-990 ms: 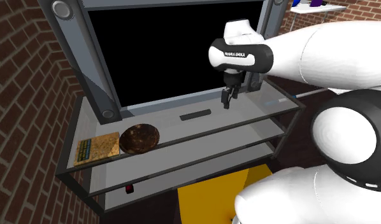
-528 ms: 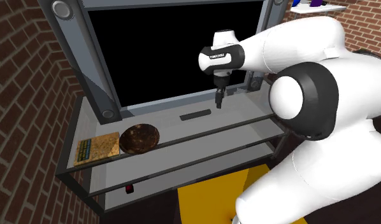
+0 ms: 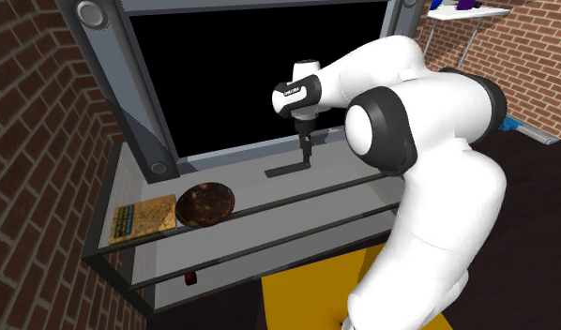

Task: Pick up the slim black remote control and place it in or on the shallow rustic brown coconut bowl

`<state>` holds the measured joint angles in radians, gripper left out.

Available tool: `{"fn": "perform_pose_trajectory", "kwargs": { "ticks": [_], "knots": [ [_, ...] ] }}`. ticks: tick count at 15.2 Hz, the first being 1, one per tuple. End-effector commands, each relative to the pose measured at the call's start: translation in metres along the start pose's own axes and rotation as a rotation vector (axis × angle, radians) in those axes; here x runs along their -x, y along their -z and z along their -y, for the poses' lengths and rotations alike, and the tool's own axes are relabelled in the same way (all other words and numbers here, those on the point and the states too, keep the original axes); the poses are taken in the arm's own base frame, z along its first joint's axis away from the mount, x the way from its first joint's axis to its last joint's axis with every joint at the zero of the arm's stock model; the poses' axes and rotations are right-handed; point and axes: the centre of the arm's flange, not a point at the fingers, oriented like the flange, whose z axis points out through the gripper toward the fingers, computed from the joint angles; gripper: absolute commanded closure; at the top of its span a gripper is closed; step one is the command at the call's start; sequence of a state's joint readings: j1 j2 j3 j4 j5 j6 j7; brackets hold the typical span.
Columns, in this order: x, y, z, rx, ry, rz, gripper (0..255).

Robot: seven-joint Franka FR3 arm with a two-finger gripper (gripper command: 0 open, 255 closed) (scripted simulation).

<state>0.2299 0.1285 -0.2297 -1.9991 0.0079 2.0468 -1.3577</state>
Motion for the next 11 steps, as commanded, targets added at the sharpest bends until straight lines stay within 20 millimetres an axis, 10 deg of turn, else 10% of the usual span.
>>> {"fn": "perform_pose_trajectory", "kwargs": {
  "ticks": [1, 11],
  "knots": [
    [-0.019, -0.016, -0.013, -0.002, 0.095, -0.006, 0],
    [-0.044, -0.07, -0.027, -0.006, 0.205, -0.013, 0]
  ]
}}
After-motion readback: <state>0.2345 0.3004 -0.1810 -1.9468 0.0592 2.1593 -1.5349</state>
